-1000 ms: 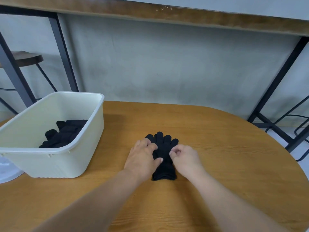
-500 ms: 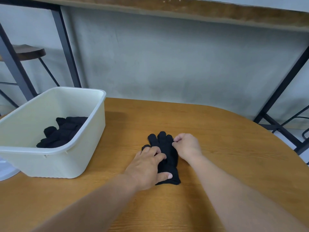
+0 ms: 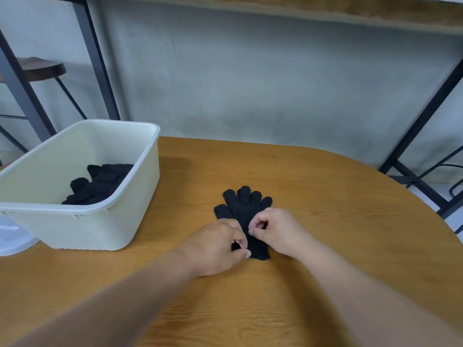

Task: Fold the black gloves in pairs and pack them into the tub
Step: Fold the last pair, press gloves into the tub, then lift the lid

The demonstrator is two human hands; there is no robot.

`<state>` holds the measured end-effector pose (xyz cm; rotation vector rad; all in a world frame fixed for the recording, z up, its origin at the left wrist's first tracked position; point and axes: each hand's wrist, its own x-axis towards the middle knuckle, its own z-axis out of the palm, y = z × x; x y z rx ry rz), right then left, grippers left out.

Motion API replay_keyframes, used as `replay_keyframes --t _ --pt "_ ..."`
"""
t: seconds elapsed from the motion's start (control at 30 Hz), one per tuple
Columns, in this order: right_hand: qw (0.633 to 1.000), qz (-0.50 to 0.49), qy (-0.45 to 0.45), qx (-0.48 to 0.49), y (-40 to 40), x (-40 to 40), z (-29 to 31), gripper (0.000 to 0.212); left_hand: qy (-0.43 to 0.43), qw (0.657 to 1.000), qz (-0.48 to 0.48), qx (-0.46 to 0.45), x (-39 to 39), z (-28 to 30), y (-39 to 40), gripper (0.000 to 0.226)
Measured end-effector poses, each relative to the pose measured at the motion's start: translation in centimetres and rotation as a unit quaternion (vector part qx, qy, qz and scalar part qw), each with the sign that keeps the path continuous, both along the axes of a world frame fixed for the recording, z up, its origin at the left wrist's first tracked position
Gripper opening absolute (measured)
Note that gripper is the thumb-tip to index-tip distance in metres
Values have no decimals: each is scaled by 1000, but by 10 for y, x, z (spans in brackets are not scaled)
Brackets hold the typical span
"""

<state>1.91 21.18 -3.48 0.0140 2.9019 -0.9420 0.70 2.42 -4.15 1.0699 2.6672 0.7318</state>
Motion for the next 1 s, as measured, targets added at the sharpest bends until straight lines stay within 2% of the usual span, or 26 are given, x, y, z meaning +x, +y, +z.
replay_keyframes --t 0.13,0.37,0.5,0.63,0.73,0.83,0.93,1.0 --pt "998 20 28 51 -1 7 1 7 2 998 -11 -65 3 3 -3 39" --pt "998 59 -8 26 -5 32 5 8 87 991 -24 -97 8 7 -3 26" --pt "993 81 1 88 -7 43 4 35 62 997 32 -44 8 3 -2 19" --pt "978 99 80 166 -11 49 0 30 -18 993 107 53 9 4 -3 10" --pt "978 87 111 152 -11 48 -1 26 -60 990 103 77 12 4 -7 7" --pt "984 77 100 123 -11 48 -1 22 -22 999 42 27 12 -2 -13 28" --pt "984 98 85 125 -9 53 -3 18 66 998 7 -23 13 -8 -16 18" --pt "986 97 80 111 -9 54 -3 15 72 997 22 -8 15 -8 -16 11"
